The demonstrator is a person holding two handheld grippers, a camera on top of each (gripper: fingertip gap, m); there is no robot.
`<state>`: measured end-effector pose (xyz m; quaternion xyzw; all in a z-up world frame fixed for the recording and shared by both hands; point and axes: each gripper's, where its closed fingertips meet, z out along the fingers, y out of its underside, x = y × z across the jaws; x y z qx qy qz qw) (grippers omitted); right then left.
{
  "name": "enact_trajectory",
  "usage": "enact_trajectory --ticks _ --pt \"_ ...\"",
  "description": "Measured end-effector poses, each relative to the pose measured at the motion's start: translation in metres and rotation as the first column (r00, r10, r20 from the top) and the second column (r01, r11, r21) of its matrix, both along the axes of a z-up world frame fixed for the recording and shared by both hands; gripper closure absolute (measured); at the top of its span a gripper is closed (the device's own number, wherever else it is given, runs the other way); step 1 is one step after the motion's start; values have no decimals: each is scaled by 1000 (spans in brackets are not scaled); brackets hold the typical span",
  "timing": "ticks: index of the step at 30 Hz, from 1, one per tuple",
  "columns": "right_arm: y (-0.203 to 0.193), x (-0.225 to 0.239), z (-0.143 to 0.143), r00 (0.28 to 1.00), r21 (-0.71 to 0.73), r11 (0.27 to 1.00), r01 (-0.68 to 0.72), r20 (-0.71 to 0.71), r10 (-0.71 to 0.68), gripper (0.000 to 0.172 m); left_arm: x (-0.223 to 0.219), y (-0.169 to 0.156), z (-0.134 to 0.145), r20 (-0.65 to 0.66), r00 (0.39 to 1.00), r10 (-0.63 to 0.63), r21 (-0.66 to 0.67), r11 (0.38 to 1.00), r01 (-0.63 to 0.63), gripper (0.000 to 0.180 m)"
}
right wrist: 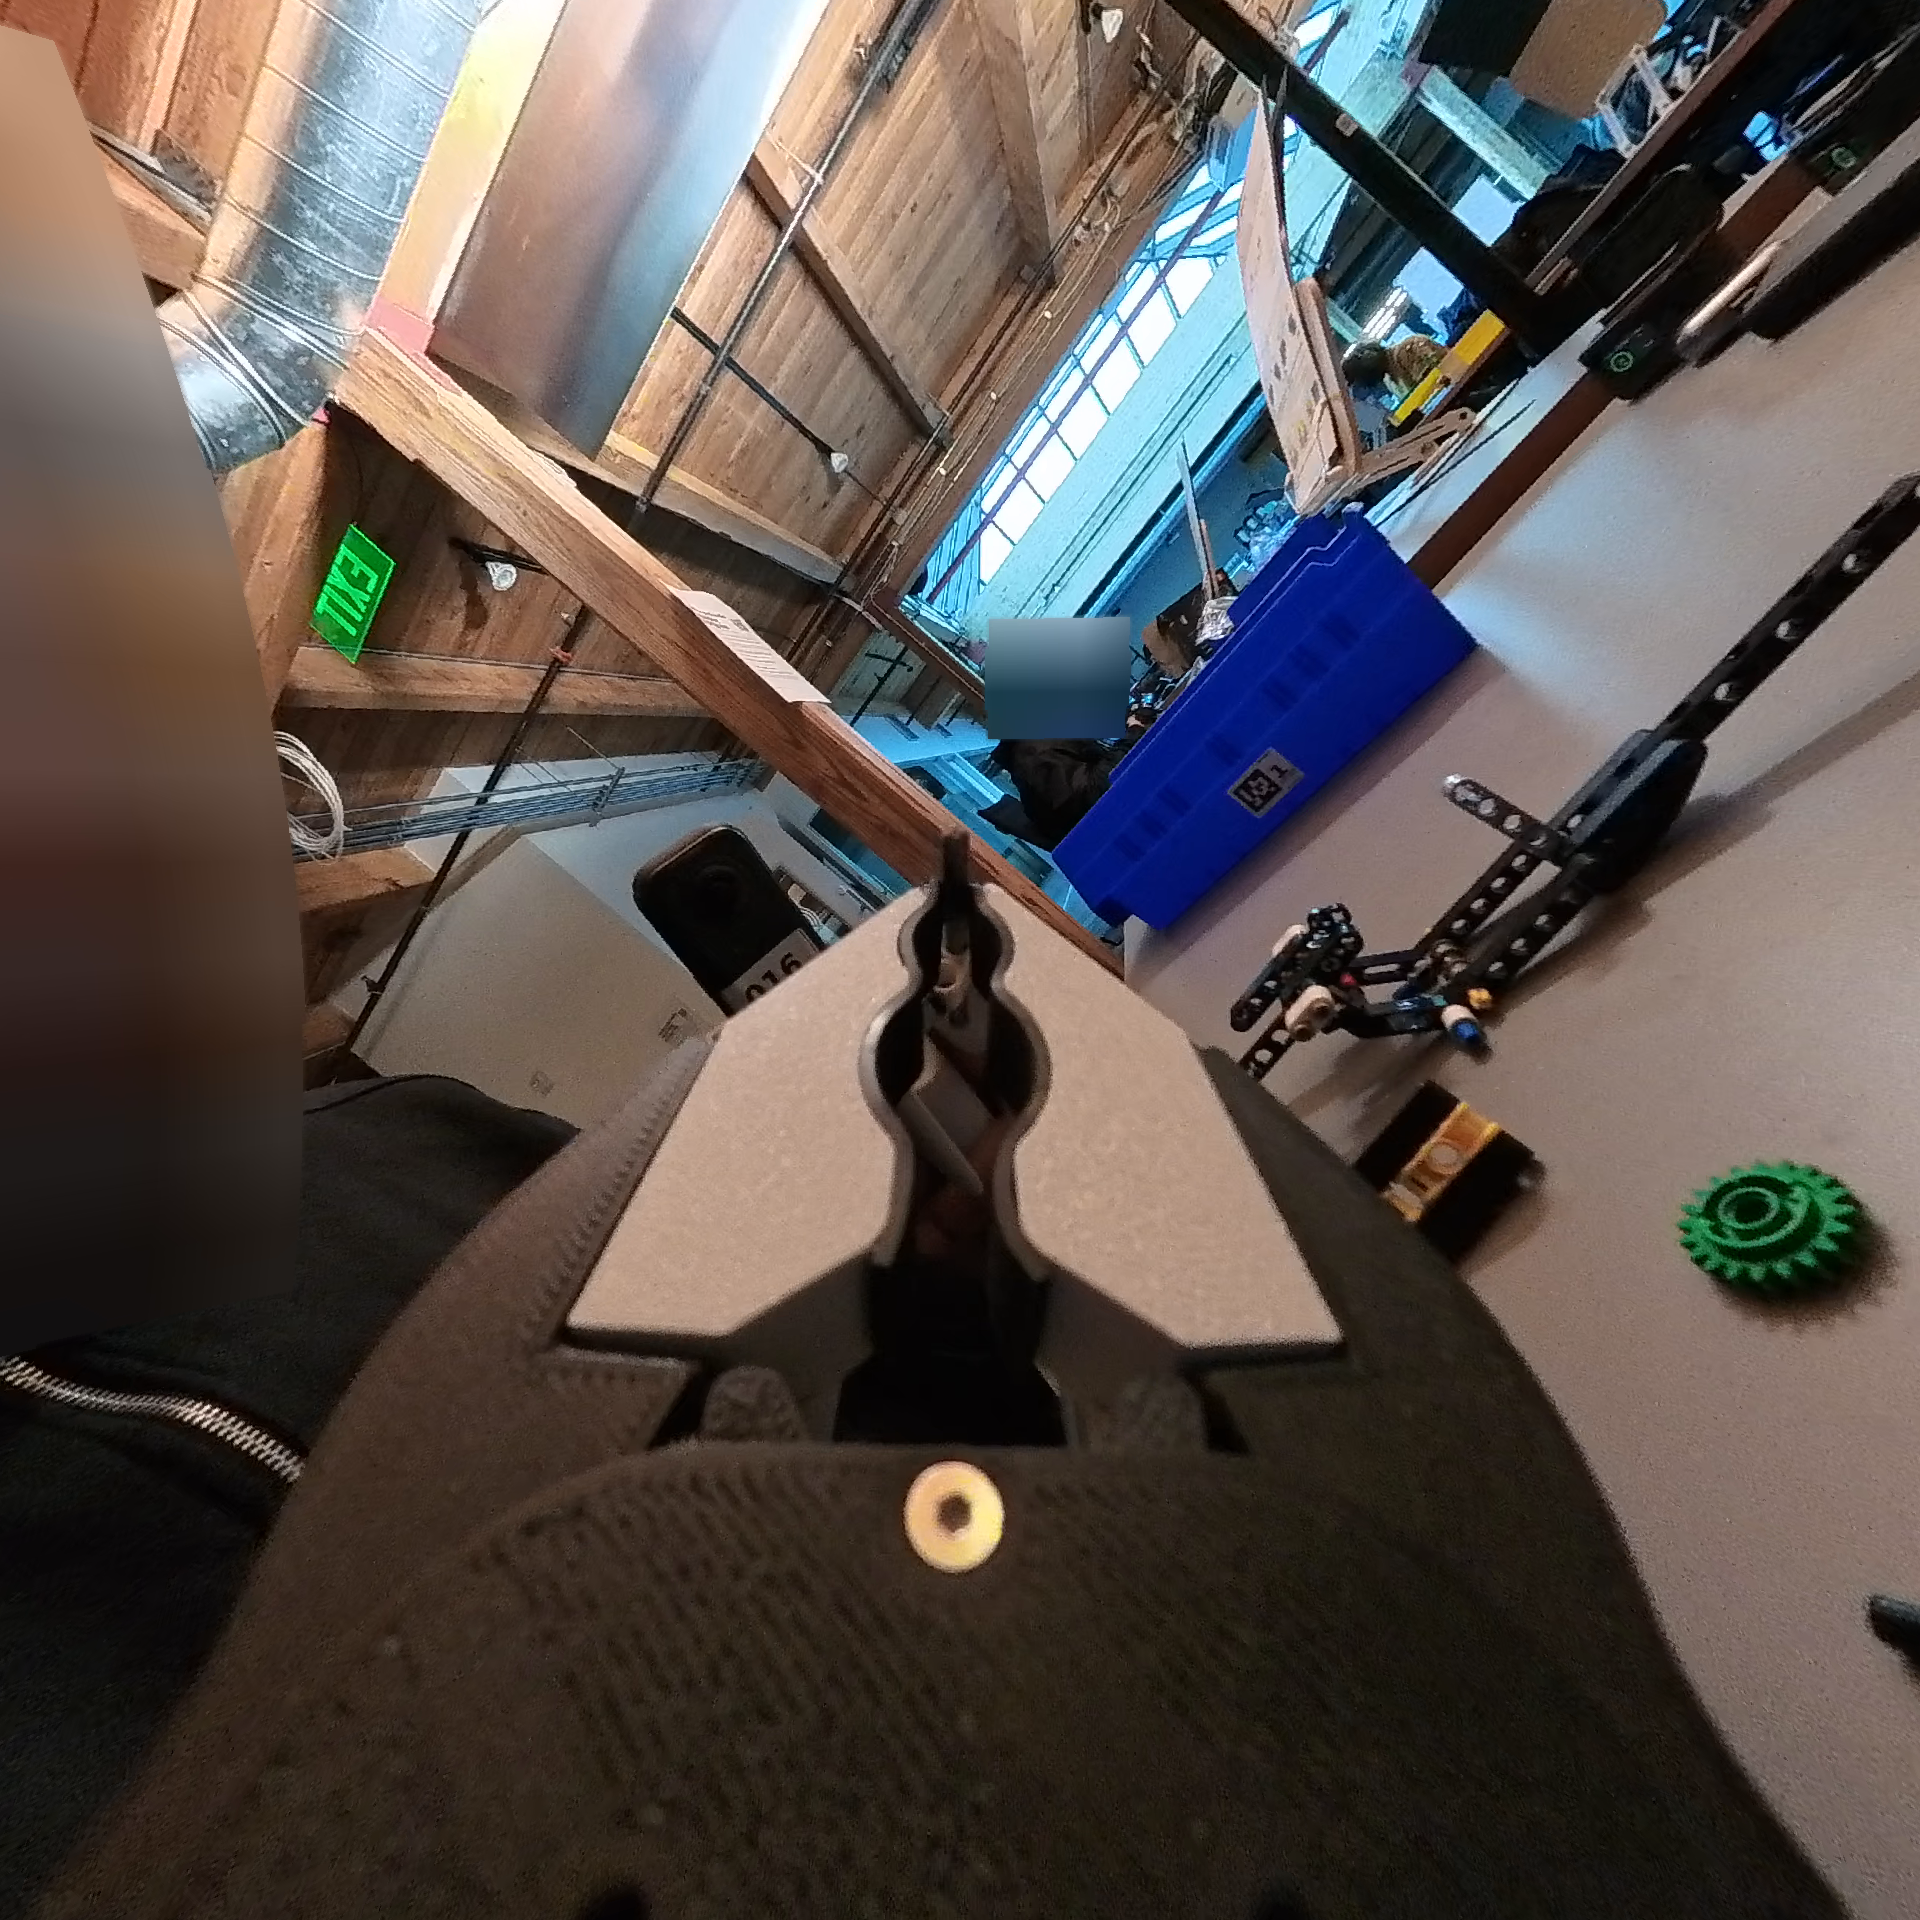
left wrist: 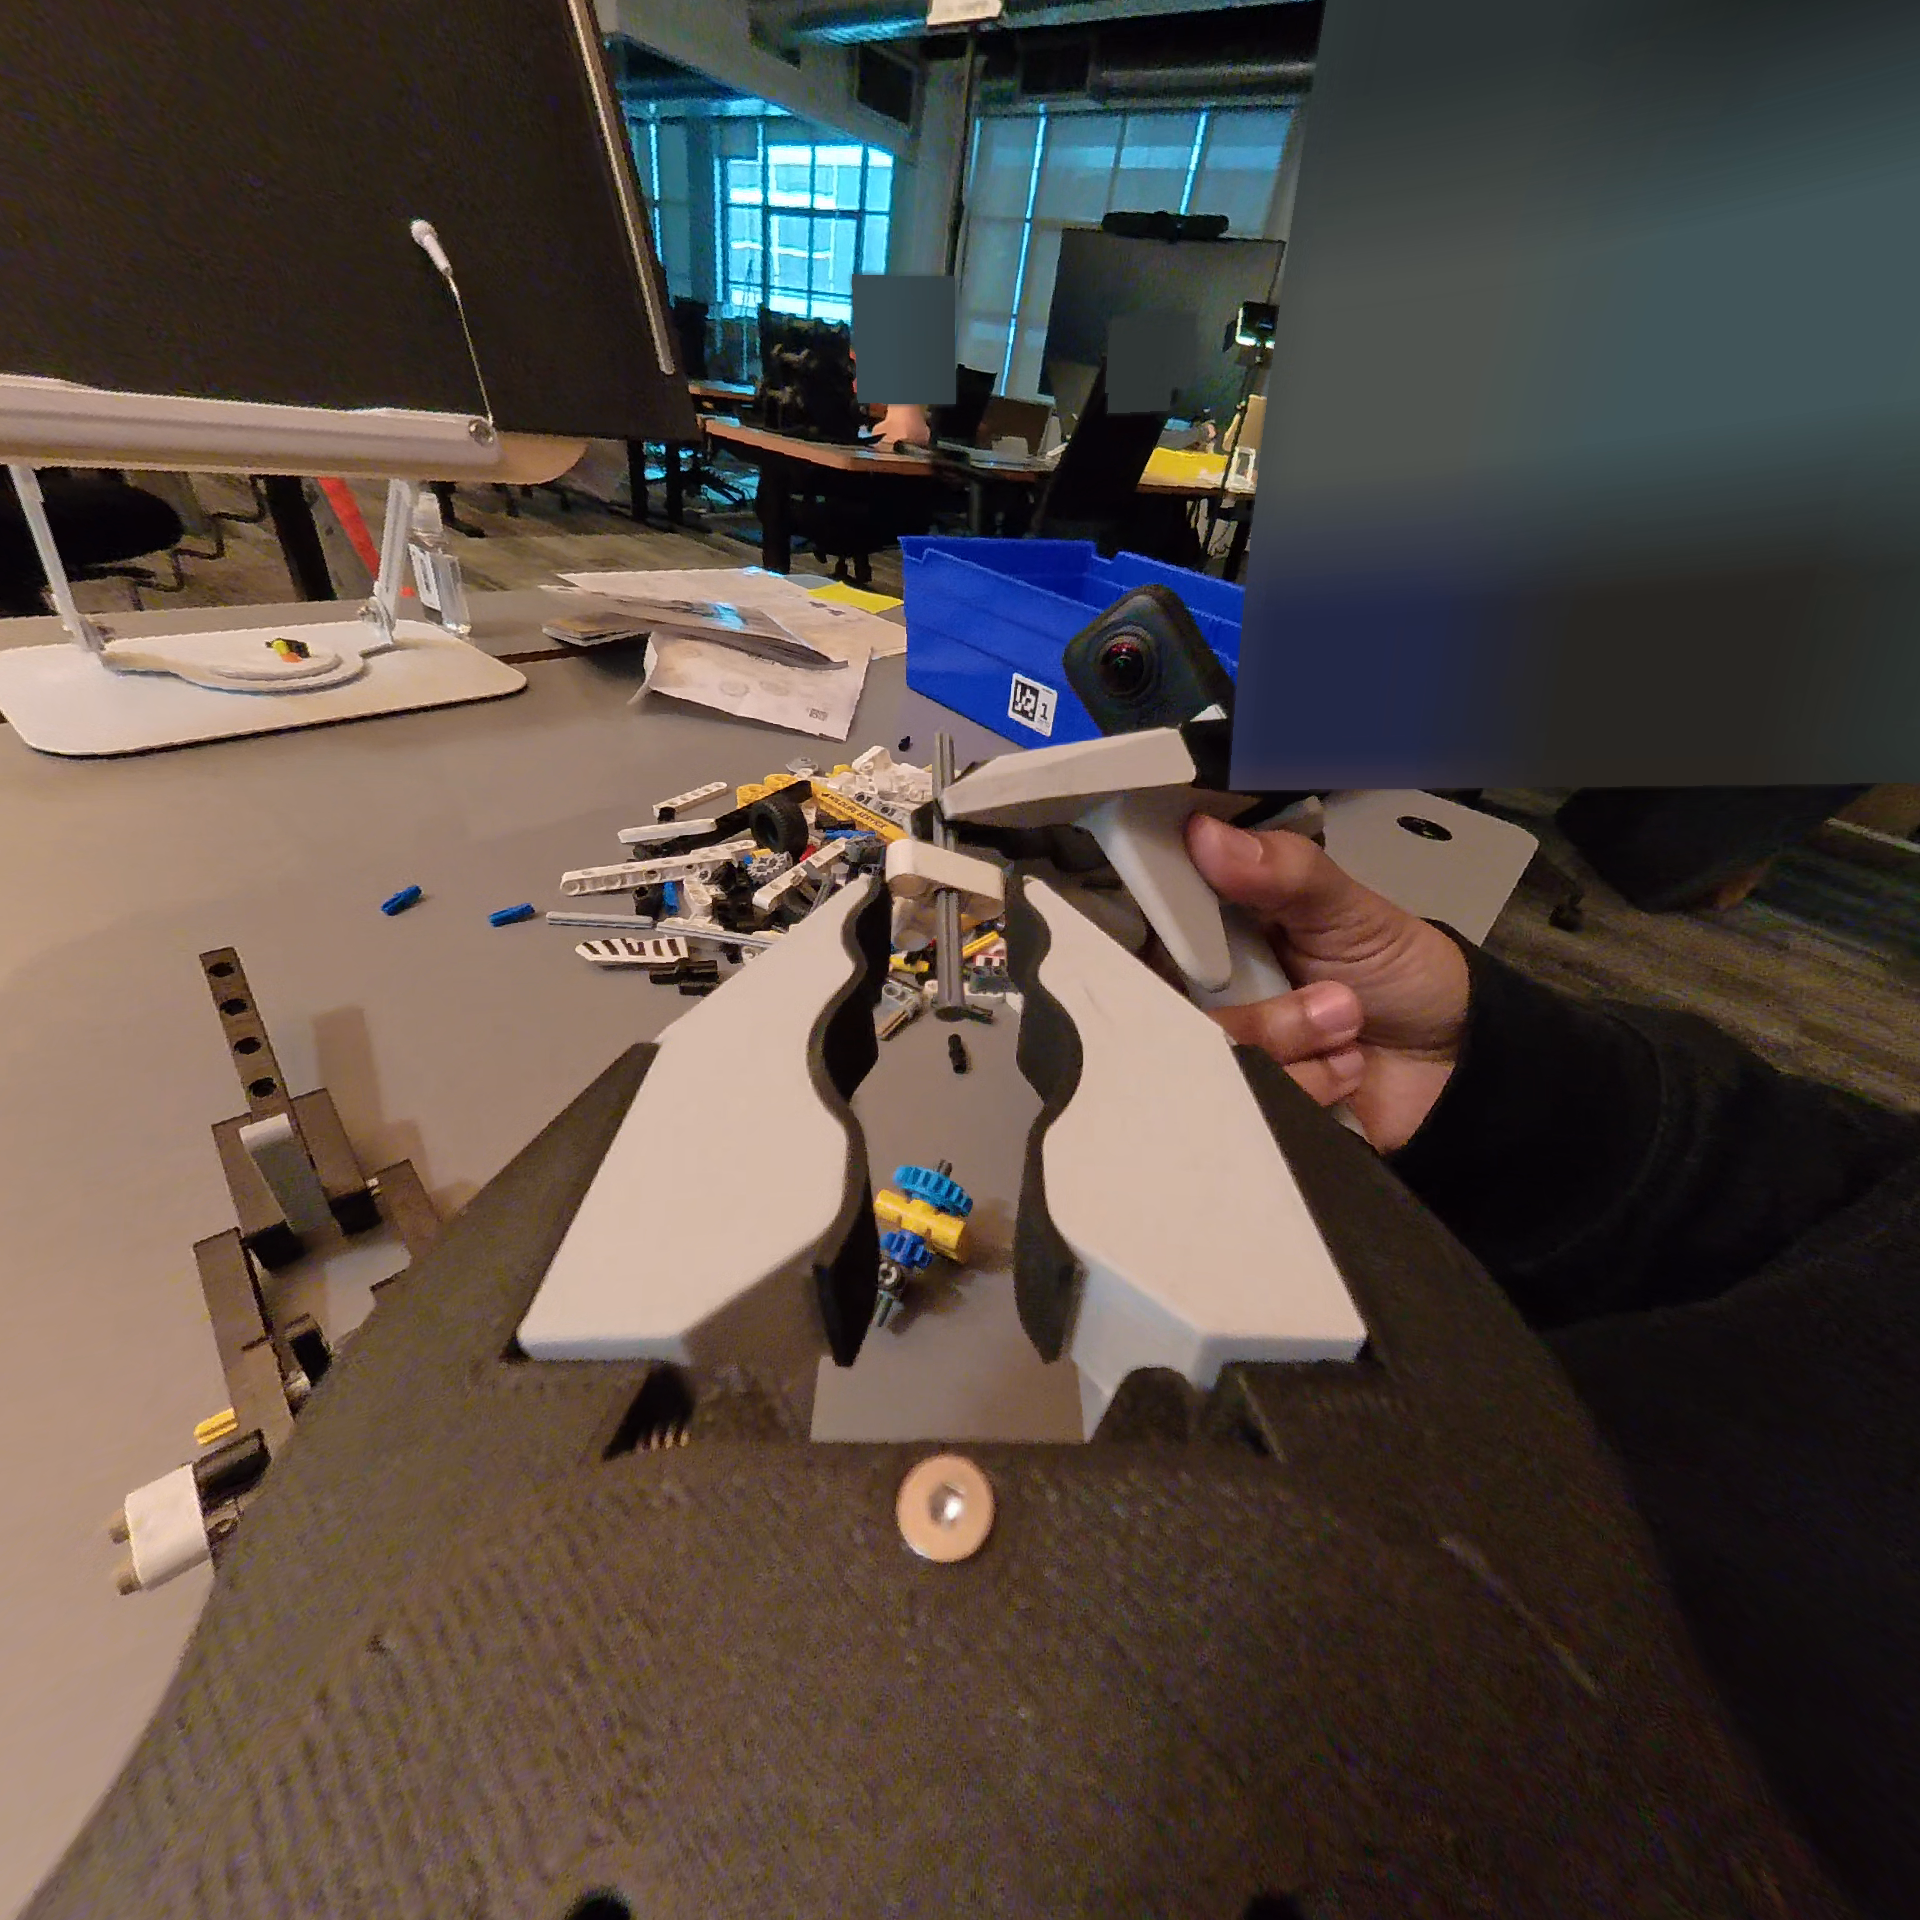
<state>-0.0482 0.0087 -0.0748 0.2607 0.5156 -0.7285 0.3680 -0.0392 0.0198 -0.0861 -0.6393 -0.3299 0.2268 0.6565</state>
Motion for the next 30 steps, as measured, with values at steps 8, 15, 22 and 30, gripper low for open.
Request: enact_trajectory --ticks 8,15,22,30 --pt "6 -8 0 999 -10 1000 26 25 -26 170 -3 -2 -3 -7 1000 23 -19 1000 -23 163" --pt "1 -3 -6 999 37 999 -24 49 22 133 -5 -7 -2 -15 999 48 -16 999 -48 163" --pt "-10 10 -18 994 113 988 -104 53 98 144 -2 -1 -4 -40 999 25 -48 998 -27 163" --pt "-2 2 -14 998 111 992 -52 28 49 151 -2 0 -5 -50 998 29 -62 998 -32 156"
